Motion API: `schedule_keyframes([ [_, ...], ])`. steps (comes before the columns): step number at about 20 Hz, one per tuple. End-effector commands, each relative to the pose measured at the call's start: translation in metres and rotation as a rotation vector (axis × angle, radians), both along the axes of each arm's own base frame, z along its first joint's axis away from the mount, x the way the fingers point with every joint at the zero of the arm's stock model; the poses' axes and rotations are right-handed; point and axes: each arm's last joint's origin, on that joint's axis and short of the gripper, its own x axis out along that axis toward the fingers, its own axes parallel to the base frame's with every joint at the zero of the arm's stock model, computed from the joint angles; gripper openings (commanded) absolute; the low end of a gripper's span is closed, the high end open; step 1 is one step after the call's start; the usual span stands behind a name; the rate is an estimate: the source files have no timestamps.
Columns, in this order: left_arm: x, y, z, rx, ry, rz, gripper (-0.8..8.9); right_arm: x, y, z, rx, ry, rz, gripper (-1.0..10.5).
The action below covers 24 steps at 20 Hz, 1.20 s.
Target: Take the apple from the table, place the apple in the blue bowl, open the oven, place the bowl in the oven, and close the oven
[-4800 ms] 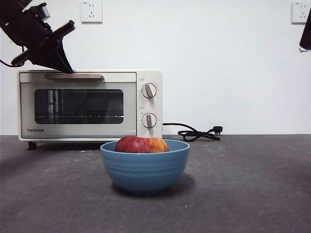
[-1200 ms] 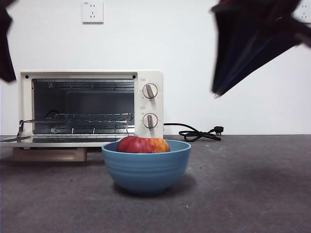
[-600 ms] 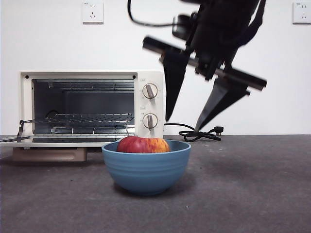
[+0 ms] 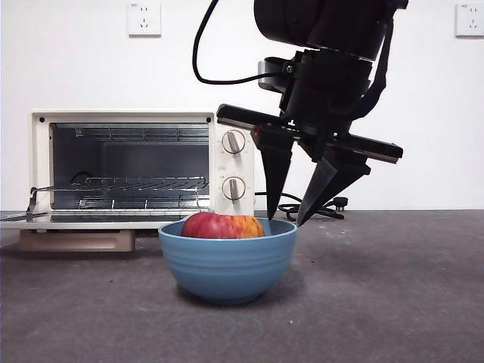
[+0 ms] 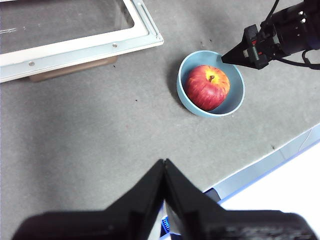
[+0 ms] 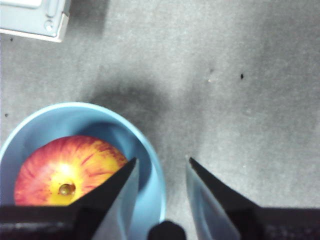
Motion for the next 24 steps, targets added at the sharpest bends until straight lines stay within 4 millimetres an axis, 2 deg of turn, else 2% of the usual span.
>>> schedule_keyframes([
  [1, -0.001, 0.0, -0.001, -0.011, 0.013, 0.001, -0.04, 0.002, 0.001, -0.007, -0.017, 0.016, 0.017, 1.6],
  [7, -0.002, 0.0, -0.002, -0.008, 0.029, 0.001, -0.04, 0.005, 0.005, -0.023, -0.035, 0.063, 0.029, 1.5],
  [8, -0.003, 0.0, -0.002, -0.007, 0.034, 0.001, -0.04, 0.005, 0.005, -0.023, -0.037, 0.057, 0.027, 1.4],
  [10, -0.003, 0.0, -0.003, -0.006, 0.04, 0.001, -0.04, 0.006, 0.006, -0.022, -0.03, 0.048, 0.028, 0.1],
  [17, -0.004, 0.0, -0.002, -0.006, 0.037, 0.001, -0.04, 0.006, 0.007, -0.021, -0.029, 0.032, 0.052, 0.0],
  [21, -0.004, 0.0, -0.002, -0.006, 0.038, 0.001, -0.04, 0.007, 0.009, -0.005, -0.004, 0.003, 0.055, 0.0],
  [24, -0.004, 0.0, -0.002, -0.007, 0.035, 0.001, -0.04, 0.01, 0.023, 0.025, 0.028, -0.053, 0.102, -0.1],
])
